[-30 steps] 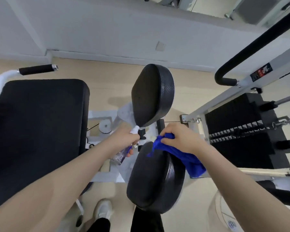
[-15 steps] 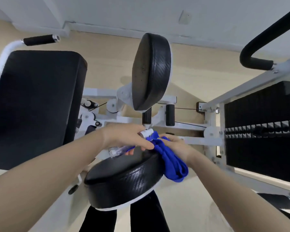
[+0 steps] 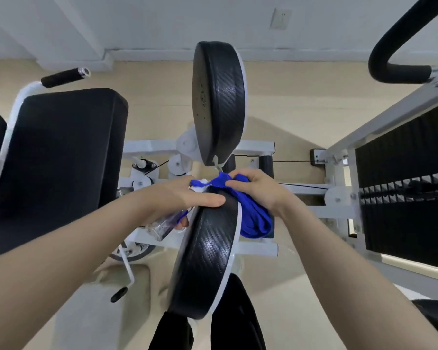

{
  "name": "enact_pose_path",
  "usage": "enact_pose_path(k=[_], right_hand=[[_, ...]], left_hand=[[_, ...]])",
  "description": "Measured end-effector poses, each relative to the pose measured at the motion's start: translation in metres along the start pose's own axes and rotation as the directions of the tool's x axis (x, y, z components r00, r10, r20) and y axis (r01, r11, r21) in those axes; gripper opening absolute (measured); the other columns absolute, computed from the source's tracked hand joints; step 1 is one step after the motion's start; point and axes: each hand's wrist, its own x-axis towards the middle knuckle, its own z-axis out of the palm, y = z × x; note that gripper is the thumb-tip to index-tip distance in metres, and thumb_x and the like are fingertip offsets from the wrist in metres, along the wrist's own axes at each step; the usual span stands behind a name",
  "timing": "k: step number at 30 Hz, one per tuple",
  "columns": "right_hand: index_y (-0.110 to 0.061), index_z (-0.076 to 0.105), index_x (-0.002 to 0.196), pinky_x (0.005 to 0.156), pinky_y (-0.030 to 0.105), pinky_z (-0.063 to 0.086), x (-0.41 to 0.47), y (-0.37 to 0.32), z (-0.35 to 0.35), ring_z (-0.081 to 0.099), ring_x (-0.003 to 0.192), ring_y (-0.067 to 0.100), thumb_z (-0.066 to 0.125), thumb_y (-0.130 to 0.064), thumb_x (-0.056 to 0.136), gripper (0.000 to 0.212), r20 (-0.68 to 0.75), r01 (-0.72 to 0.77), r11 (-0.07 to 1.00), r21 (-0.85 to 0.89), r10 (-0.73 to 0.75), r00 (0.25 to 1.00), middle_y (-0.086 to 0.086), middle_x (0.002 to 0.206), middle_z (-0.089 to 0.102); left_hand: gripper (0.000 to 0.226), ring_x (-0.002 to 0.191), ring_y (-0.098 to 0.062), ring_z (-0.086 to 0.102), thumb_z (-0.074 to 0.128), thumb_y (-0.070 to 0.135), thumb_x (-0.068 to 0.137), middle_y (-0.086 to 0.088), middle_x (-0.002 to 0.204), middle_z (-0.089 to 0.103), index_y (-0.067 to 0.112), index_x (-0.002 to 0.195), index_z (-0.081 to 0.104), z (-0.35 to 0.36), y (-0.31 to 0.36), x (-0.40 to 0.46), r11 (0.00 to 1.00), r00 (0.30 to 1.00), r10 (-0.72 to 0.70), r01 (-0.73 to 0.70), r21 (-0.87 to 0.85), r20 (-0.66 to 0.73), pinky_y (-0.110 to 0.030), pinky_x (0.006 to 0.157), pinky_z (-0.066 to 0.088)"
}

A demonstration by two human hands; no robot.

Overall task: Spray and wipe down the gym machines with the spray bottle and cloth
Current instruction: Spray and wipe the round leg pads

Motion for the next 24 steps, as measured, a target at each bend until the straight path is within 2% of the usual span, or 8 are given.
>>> enact_pose_path(k=[5, 8, 11, 14, 16, 19, 21, 24], right_hand=[[0.007, 0.066, 0.094, 0.072, 0.028, 0.043, 0.069, 0.053, 0.018, 0.05, 0.077, 0.019, 0.059, -0.01, 0.089, 0.019, -0.105, -0.134, 0.947, -0.291, 0.108, 0.989, 0.024, 0.087, 0.064], [0.009, 0.063, 0.094, 0.07, 0.037, 0.049, 0.067, 0.059, 0.009, 0.053, 0.072, 0.021, 0.058, -0.015, 0.091, 0.024, -0.007, -0.2, 0.944, -0.262, 0.206, 0.979, 0.018, 0.079, 0.062], [0.001, 0.059, 0.099, 0.063, 0.025, 0.052, 0.038, 0.044, -0.013, 0.059, 0.065, 0.017, 0.062, -0.016, 0.088, 0.022, 0.29, -0.251, 0.959, 0.128, 0.206, 0.935, 0.008, 0.077, 0.063], [-0.005, 0.065, 0.082, 0.06, 0.023, 0.05, 0.019, 0.035, -0.016, 0.059, 0.059, 0.014, 0.061, -0.013, 0.087, 0.011, 0.381, -0.258, 0.942, 0.215, 0.163, 0.91, 0.003, 0.069, 0.064], [-0.014, 0.069, 0.073, 0.063, 0.023, 0.048, 0.016, 0.043, -0.003, 0.059, 0.06, 0.011, 0.059, -0.013, 0.089, 0.019, 0.27, -0.279, 0.934, 0.222, 0.216, 0.938, -0.001, 0.067, 0.065], [-0.007, 0.067, 0.096, 0.071, 0.024, 0.051, 0.028, 0.063, 0.018, 0.061, 0.079, 0.019, 0.059, -0.015, 0.091, 0.013, -0.044, -0.317, 0.944, 0.095, 0.322, 0.946, 0.006, 0.081, 0.066], [-0.007, 0.064, 0.106, 0.083, 0.03, 0.048, 0.034, 0.07, 0.026, 0.059, 0.092, 0.024, 0.059, -0.019, 0.091, 0.02, -0.16, -0.348, 0.923, -0.163, 0.323, 0.933, 0.007, 0.091, 0.063], [-0.011, 0.064, 0.097, 0.079, 0.03, 0.044, 0.026, 0.045, 0.018, 0.056, 0.085, 0.02, 0.061, -0.025, 0.089, 0.016, -0.145, -0.285, 0.879, -0.382, 0.247, 0.958, 0.002, 0.086, 0.059]], left_hand=[[0.048, 0.047, -0.017, 0.049, 0.073, 0.044, 0.073, -0.01, 0.081, 0.062, 0.024, 0.11, 0.049, 0.0, 0.002, 0.008, 0.991, 0.995, -0.092, 0.096, 0.097, -0.043, -0.021, 0.042, 0.039], [0.063, 0.042, -0.014, 0.05, 0.076, 0.044, 0.07, -0.012, 0.079, 0.066, 0.027, 0.121, 0.045, 0.004, 0.001, 0.011, 0.984, 0.996, -0.082, 0.086, 0.155, -0.034, -0.022, 0.043, 0.042], [0.09, 0.089, -0.02, 0.064, 0.077, 0.061, 0.049, -0.005, 0.111, 0.066, 0.031, 0.127, 0.044, 0.007, 0.0, 0.014, 0.958, 0.997, -0.077, 0.08, 0.275, -0.019, -0.034, 0.08, 0.053], [0.097, 0.121, -0.01, 0.045, 0.076, 0.064, 0.054, 0.017, 0.132, 0.043, 0.032, 0.136, 0.035, 0.012, -0.003, 0.012, 0.943, 0.998, -0.067, 0.065, 0.326, -0.007, -0.031, 0.103, 0.037], [0.076, 0.11, -0.007, 0.047, 0.071, 0.058, 0.07, 0.015, 0.121, 0.046, 0.03, 0.133, 0.037, 0.016, -0.004, 0.009, 0.941, 0.999, -0.04, 0.045, 0.336, -0.021, -0.023, 0.092, 0.038], [0.035, 0.082, -0.008, 0.053, 0.053, 0.057, 0.085, 0.008, 0.098, 0.058, 0.032, 0.108, 0.045, 0.022, -0.011, 0.007, 0.96, 0.995, -0.006, 0.035, 0.279, -0.103, -0.02, 0.074, 0.037], [0.029, 0.081, -0.028, 0.058, 0.05, 0.053, 0.087, -0.017, 0.109, 0.062, 0.028, 0.101, 0.052, 0.023, -0.015, 0.008, 0.975, 0.989, 0.019, 0.014, 0.22, -0.145, -0.034, 0.076, 0.042], [0.028, 0.081, -0.03, 0.055, 0.047, 0.042, 0.076, -0.027, 0.116, 0.057, 0.026, 0.098, 0.054, 0.022, -0.02, 0.001, 0.992, 0.982, 0.082, -0.065, 0.104, -0.168, -0.033, 0.072, 0.038]])
